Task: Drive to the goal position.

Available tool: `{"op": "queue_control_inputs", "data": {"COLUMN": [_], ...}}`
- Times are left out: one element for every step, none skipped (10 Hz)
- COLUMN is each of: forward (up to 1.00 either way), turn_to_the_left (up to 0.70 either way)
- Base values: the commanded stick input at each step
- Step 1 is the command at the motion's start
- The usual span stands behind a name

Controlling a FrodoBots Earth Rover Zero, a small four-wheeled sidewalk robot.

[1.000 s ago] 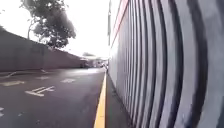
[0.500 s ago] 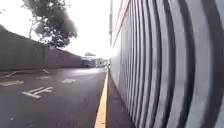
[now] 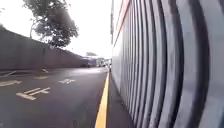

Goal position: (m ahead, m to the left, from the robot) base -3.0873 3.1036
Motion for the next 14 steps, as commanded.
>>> {"op": "queue_control_inputs", "data": {"forward": [0.47, 0.47, 0.48, 0.47, 0.47, 0.47, 0.47, 0.5, 0.48, 0.49, 0.48, 0.5, 0.47, 0.48], "turn_to_the_left": [0.0, 0.0, 0.0, 0.0, 0.02, 0.01, 0.0, 0.0, 0.0, 0.0, 0.0, 0.0, 0.0, 0.0]}}
